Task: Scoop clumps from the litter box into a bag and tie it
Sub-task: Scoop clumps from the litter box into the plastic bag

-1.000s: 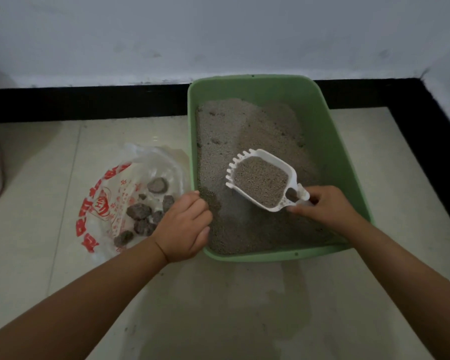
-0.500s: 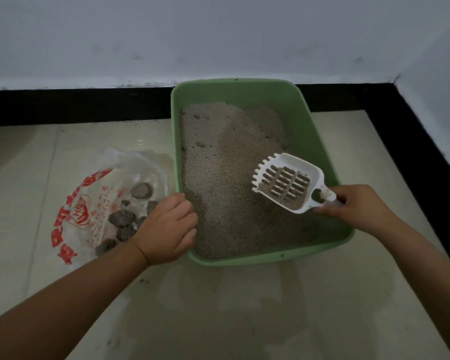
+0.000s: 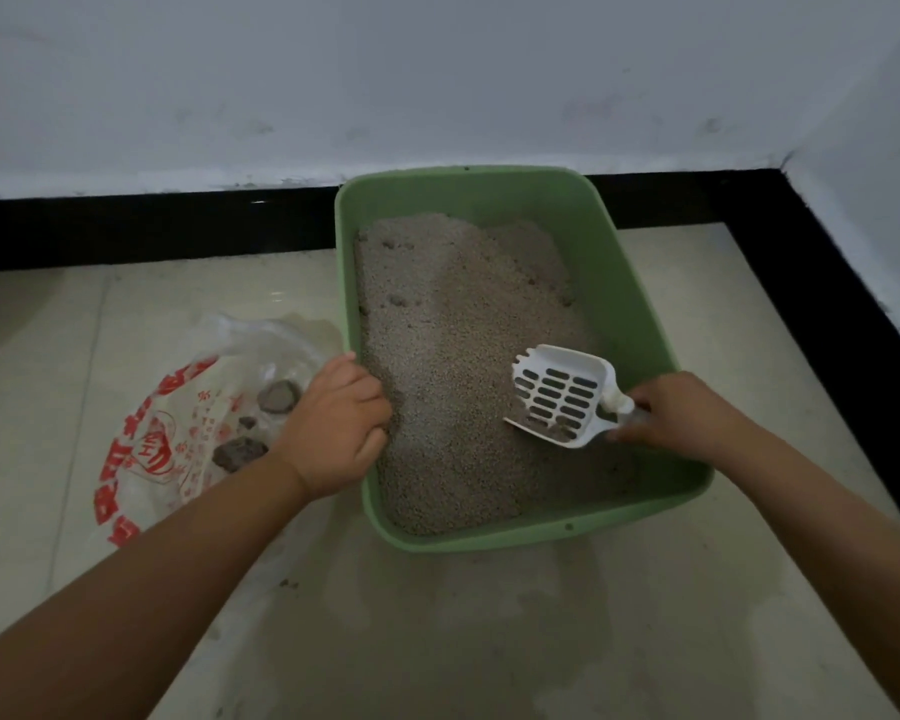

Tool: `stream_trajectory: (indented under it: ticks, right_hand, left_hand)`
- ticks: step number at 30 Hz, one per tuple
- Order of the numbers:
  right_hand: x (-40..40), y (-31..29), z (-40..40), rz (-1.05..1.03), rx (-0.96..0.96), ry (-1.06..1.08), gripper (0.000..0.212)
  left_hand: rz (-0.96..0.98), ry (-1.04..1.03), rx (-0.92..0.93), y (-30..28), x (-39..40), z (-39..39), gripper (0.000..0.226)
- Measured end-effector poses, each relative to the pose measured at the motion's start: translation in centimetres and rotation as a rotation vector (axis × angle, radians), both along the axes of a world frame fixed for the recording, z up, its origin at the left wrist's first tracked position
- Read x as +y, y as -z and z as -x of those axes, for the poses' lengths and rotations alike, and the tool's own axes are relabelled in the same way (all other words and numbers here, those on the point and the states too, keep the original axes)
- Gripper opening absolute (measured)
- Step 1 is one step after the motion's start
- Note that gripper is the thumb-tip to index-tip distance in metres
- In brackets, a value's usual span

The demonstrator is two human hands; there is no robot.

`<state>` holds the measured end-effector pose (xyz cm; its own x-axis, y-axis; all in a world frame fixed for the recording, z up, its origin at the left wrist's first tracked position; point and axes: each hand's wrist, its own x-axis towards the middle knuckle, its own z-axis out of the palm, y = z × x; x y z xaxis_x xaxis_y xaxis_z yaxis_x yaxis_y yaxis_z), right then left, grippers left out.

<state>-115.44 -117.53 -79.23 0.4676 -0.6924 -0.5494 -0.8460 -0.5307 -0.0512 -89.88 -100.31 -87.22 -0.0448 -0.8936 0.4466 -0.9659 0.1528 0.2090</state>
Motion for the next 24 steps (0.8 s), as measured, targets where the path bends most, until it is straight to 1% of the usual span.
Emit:
stream_trajectory:
  ticks: [3,7,10,13,17,18,21,24]
  right_hand:
    - [-0.2,0.3,-1.9,-0.019,0.021,-0.070,0.039]
    - [0.4,1.0,-5.1,-0.068,-0.039,-0.113,0.039]
    - [1.4,2.5,-7.0,-0.102,-0.130,-0.081,0.033]
    - [2.3,4.2,-8.4,-0.111,-0.214,-0.022,0.044]
    - [3.8,6.2,-9.3,-0.122,-0.419,0.161,0.045]
    - [4.2,6.5,-9.4,-0.136,-0.481,0.203,0.043]
    - [4.6,6.1,-9.2,-0.190,-0.673,0.314,0.019]
    - [4.1,4.8,-8.1,-0.219,-0.825,0.396,0.018]
  left_hand:
    - [-0.002,0.002,-0.007,-0.2,-0.2,0.2,0.029]
    - [-0.022,0.006,0.020,0.0,-0.3,0.2,0.029]
    - [-0.022,0.020,0.044,-0.1,-0.4,0.3,0.028]
    - [-0.032,0.028,0.065,-0.1,-0.4,0.3,0.027]
    - [-0.040,0.020,0.089,0.0,-0.4,0.2,0.028]
    - [-0.036,0.016,0.091,0.0,-0.3,0.3,0.027]
    - [-0.023,0.002,0.094,0.0,-0.1,0.3,0.027]
    - [-0.019,-0.014,0.088,0.0,0.0,0.3,0.028]
